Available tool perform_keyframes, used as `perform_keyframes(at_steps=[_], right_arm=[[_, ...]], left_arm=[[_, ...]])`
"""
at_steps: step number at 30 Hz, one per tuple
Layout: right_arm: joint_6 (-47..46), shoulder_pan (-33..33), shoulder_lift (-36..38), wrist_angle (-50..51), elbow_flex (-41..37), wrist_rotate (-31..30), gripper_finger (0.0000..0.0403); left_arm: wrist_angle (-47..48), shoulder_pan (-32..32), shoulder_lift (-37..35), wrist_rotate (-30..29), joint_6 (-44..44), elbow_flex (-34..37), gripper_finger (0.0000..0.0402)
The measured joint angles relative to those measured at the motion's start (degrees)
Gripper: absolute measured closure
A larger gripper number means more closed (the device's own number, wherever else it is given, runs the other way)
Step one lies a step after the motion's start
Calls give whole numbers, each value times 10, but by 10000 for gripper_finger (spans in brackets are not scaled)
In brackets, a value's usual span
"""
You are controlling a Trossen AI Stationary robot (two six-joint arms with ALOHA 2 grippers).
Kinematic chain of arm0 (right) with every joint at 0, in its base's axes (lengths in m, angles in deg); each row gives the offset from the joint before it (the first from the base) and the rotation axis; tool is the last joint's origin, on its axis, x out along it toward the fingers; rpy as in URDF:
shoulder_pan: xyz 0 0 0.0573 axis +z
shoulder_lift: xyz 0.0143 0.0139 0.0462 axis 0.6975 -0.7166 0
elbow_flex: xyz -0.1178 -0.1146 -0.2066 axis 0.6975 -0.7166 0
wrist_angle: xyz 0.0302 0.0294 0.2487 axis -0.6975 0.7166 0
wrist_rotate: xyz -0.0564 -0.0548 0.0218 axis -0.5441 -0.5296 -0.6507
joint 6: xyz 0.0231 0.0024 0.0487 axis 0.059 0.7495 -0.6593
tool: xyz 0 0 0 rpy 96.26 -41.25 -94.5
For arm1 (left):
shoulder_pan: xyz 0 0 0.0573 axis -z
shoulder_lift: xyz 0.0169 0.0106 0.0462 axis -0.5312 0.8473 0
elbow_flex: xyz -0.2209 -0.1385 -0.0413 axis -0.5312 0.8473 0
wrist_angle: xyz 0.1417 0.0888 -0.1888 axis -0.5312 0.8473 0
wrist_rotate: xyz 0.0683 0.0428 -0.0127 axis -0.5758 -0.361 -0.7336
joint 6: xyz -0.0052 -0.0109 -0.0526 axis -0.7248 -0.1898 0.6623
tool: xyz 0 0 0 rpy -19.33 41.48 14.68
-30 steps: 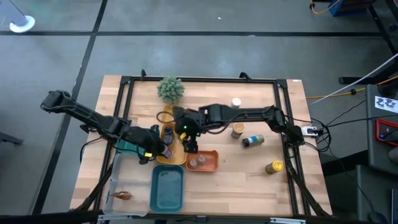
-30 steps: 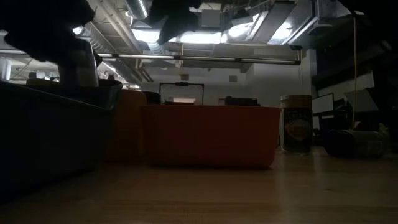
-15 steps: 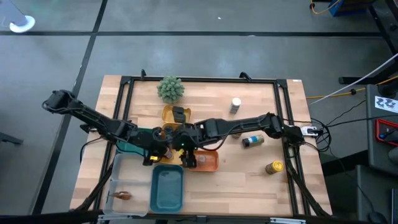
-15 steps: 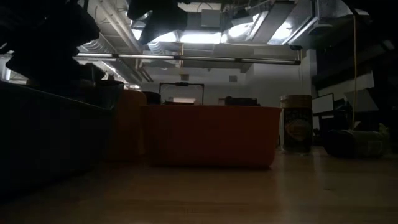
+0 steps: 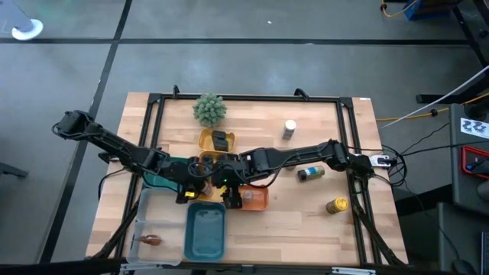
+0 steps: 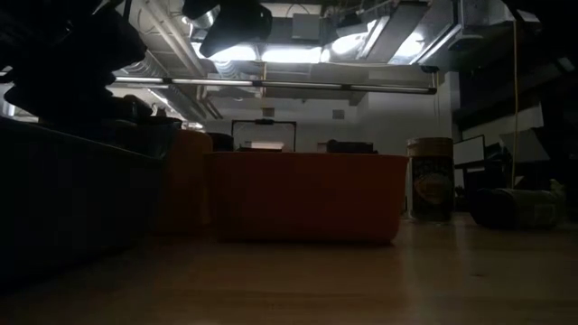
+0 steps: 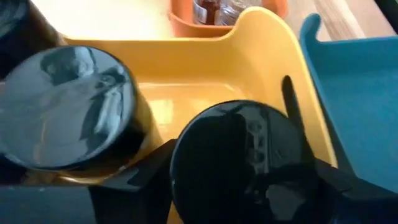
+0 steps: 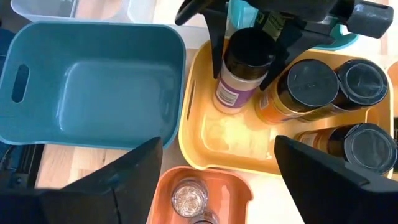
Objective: Sort spices by type
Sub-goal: Put the black seasoning bottle into the bottom yellow bin, then put the white seasoning bottle into the top transparent bin
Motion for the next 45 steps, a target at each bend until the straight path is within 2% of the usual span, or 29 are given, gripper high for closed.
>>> perform_keyframes(at_steps=[12,20,42,45], right_arm=[[0,0,0,2,0,1,95],[0,0,0,22,0,0,95],[-2,-5,8,86,0,-2,95],[-13,-9,15,107,1,-24,95]], left_arm=[[0,0,0,14,26,0,148],[3,0,-12,15,28,0,149],[77,0,-131,15,39,0,151],[77,0,-147,15,38,0,151]])
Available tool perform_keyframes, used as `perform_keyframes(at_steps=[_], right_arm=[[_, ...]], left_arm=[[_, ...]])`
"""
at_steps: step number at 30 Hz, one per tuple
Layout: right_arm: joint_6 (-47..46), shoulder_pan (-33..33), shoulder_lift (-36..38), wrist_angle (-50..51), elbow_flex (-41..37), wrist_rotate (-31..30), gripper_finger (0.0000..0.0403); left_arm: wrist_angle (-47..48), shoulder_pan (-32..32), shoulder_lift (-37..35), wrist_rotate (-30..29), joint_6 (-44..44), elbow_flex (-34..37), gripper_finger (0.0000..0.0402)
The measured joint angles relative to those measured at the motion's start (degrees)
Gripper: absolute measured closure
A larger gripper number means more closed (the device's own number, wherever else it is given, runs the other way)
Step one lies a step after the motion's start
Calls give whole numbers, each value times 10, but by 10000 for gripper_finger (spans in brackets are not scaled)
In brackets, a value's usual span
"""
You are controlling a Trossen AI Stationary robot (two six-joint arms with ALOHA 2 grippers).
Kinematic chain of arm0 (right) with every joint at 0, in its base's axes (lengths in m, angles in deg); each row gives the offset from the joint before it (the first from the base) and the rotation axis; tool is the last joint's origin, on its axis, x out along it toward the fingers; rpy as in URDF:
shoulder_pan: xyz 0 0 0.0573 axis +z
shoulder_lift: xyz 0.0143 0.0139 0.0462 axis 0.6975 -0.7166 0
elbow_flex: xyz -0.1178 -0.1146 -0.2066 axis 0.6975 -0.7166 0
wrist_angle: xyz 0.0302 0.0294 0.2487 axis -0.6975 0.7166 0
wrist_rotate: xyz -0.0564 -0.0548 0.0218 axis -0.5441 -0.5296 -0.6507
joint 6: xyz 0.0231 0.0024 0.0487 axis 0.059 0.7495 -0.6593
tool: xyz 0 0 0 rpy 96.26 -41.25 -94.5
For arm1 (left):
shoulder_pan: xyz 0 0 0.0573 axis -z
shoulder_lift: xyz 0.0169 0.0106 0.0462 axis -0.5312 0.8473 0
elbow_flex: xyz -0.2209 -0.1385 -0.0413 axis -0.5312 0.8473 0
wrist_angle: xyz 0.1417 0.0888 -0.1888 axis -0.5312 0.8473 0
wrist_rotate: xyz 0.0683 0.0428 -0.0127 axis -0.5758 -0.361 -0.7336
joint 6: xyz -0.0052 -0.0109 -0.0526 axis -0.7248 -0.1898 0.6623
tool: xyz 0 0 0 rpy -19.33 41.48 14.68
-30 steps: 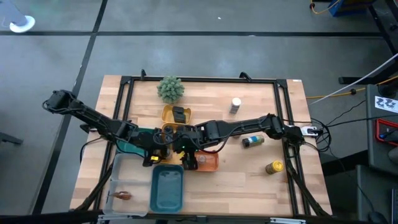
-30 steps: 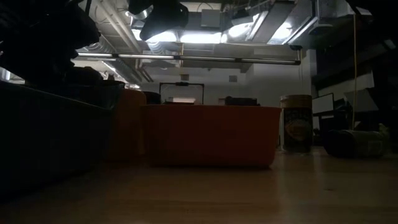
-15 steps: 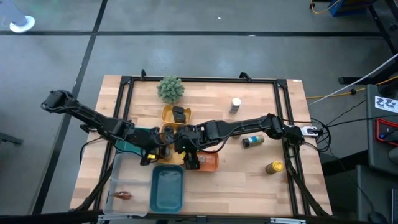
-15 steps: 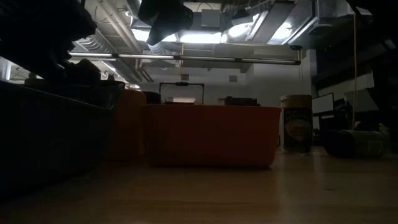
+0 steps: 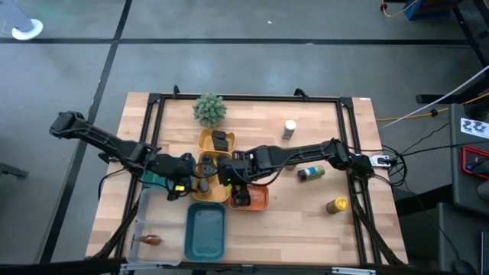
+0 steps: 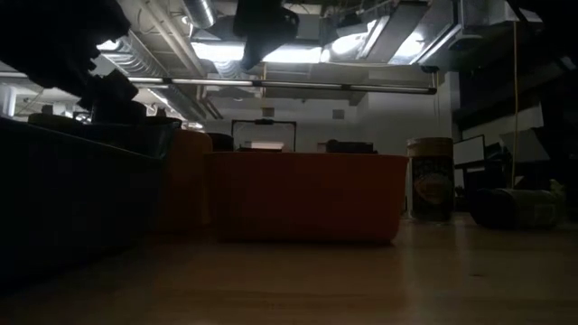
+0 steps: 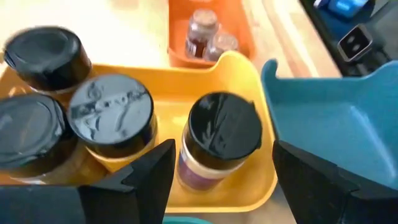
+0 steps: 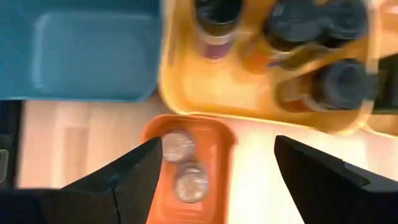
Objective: Sort spices by type
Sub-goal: Put the white seasoning bottle into the top transparent bin
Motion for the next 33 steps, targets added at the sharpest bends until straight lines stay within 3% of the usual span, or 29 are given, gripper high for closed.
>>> perform_keyframes(at_steps=[5,14,21,33], right_arm=[[-4,-13,19,54,0,-56,95],[-14,-49,62,123,0,-73,95],[-15,-81,97,199,0,-138,95],[32,-174,127,197,0,-104,95]], left_arm=[[0,0,-28,0,-11,0,151],[0,-2,-91,-3,-47,0,151],[-1,-2,-144,-20,-61,0,151],[4,-2,-197,-38,-61,0,151]])
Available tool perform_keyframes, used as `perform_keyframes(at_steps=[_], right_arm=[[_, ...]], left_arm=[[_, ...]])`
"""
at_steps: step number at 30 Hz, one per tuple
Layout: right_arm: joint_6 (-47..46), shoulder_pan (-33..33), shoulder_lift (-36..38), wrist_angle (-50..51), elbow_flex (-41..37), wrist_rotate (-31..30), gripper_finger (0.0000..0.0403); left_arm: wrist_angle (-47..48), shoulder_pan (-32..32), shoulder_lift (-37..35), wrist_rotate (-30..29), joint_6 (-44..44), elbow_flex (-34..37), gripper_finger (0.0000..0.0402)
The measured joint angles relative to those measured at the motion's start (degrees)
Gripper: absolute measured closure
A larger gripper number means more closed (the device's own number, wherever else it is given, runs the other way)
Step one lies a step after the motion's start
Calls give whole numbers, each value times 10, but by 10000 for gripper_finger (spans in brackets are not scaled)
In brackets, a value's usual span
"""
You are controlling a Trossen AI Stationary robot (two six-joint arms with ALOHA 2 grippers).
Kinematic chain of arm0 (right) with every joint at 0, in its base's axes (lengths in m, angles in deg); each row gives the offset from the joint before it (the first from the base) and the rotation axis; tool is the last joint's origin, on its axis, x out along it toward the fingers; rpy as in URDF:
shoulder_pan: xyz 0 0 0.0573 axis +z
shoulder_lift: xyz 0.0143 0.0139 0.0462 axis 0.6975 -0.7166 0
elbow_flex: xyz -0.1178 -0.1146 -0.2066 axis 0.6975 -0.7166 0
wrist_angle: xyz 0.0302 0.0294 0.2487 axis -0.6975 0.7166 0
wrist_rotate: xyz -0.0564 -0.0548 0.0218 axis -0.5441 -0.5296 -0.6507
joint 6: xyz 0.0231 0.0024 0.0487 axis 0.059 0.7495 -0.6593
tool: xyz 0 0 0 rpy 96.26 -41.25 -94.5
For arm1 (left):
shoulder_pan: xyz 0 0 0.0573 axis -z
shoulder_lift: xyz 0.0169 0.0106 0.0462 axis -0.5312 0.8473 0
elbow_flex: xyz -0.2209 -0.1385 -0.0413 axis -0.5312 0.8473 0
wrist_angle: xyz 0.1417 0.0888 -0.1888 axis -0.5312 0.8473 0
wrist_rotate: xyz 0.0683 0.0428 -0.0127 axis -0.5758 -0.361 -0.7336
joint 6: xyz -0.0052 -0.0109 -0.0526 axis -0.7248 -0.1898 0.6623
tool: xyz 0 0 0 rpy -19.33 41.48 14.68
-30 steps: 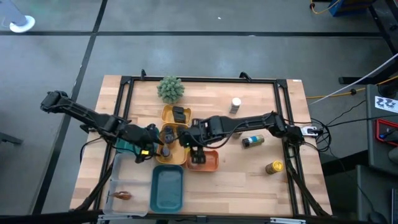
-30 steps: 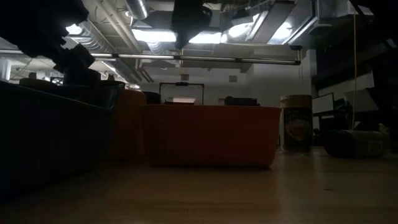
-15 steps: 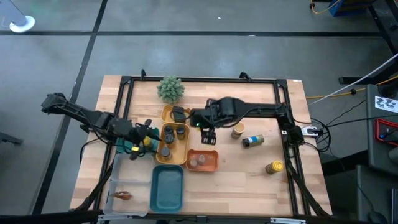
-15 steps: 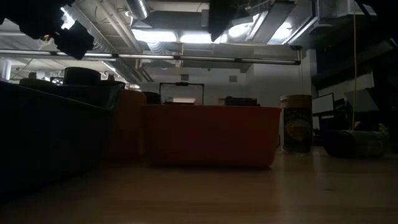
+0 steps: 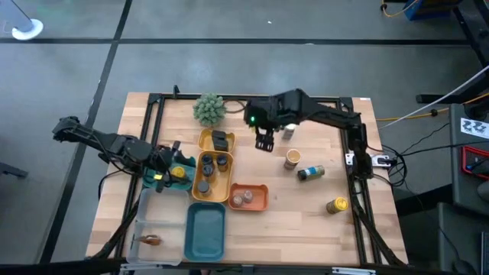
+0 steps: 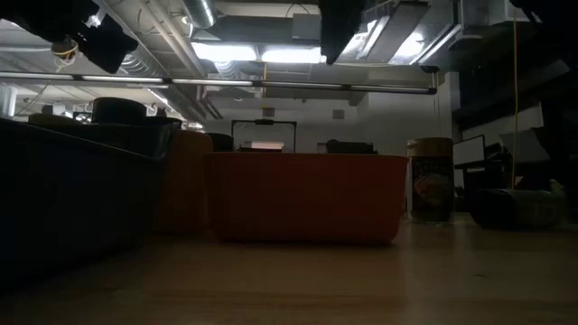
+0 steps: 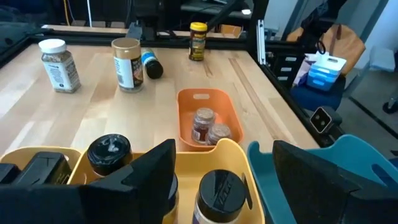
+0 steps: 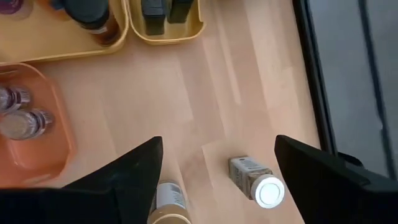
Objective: Sort spices by type
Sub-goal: Put the white seasoning bottle into the top transparent bin
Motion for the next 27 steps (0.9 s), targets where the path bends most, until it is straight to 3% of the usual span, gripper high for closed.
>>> perform_keyframes(at_steps=[5,17,22,27], right_arm=[[31,-39,5,0,0,34,95],[41,-162,19,-2,-7,14,95],[49,-190,26,-2,-74,41,95],[62,-193,67,-44,-219,63,95]], left_arm=[[5,0,-9,0,0,0,151],[16,0,-12,-32,5,0,151],[16,0,-12,-41,20,0,151],[16,0,-12,-46,30,0,151]])
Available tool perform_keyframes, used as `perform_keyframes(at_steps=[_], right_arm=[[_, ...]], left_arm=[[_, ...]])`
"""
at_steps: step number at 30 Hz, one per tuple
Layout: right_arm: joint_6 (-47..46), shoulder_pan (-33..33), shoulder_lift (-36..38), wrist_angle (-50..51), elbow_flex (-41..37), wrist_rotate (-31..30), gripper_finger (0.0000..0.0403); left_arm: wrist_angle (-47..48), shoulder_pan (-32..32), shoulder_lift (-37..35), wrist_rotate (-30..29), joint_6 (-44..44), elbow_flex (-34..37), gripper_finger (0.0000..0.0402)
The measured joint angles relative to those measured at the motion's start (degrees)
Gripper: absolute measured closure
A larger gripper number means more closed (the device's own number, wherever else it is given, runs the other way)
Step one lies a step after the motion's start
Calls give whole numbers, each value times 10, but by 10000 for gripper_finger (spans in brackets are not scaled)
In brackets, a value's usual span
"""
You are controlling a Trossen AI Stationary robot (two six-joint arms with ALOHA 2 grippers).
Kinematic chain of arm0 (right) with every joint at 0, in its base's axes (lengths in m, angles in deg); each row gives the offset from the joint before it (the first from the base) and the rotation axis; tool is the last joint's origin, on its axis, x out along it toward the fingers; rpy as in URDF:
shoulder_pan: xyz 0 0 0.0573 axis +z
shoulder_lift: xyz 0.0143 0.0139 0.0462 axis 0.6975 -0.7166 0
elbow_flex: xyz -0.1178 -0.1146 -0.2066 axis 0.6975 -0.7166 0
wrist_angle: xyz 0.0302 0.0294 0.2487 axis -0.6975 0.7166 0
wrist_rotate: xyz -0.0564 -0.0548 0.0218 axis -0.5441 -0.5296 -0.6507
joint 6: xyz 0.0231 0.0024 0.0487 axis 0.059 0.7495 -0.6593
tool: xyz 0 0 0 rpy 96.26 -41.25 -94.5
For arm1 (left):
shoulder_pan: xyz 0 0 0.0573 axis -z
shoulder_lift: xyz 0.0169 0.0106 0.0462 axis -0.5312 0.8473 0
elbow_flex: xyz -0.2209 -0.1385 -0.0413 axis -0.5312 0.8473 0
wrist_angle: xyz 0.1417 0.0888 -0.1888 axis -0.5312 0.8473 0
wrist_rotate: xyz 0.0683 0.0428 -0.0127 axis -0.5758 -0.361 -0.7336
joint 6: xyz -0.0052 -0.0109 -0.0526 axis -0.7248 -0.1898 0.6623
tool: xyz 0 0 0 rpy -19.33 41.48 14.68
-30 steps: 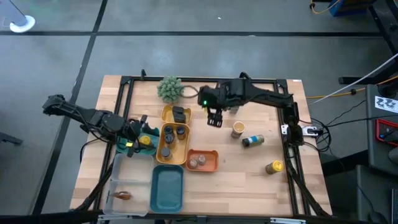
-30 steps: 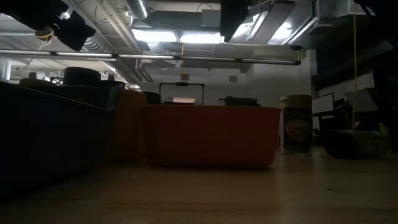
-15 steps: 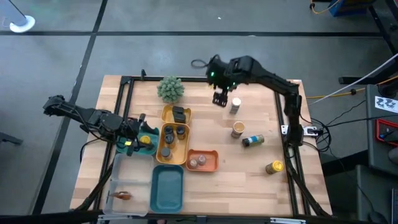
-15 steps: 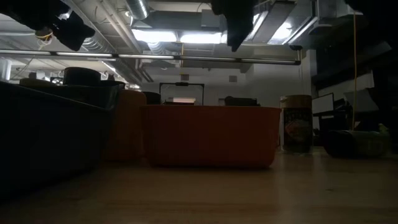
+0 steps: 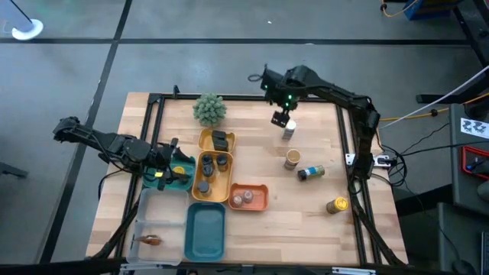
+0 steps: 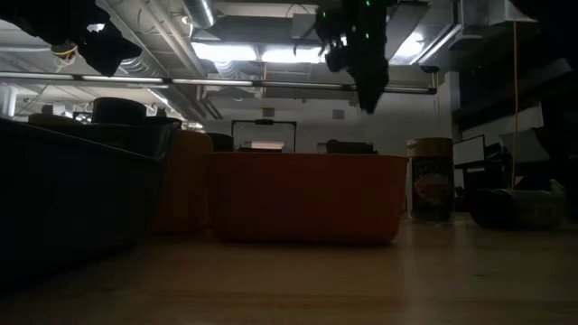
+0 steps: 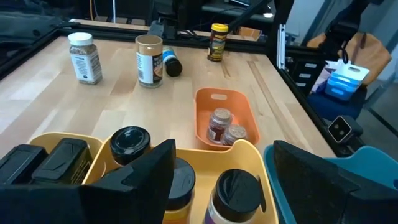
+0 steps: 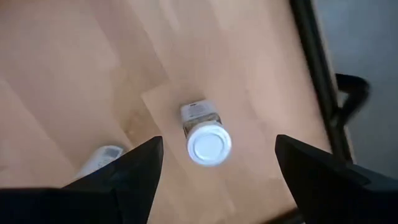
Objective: Sort spices by type
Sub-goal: Put the white seasoning bottle into the top transparent bin
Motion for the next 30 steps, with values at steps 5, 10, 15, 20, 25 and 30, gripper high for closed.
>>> perform_keyframes(at_steps=[5,10,15,20,25,30], right_arm=[[-1,-3,75,-128,-167,19,95],[-8,-4,119,-181,-269,25,95],[-1,-4,125,-204,-315,41,95],[25,-4,125,-253,-342,38,95],[31,-4,125,-273,-344,-4,95],[39,-4,125,-265,-344,-26,95]], left_arm=[[0,0,0,0,-1,0,151],[9,0,0,0,-1,0,151],[9,0,0,0,0,0,150],[9,0,0,0,0,0,151],[9,0,0,0,0,0,150],[8,0,0,0,0,0,150]])
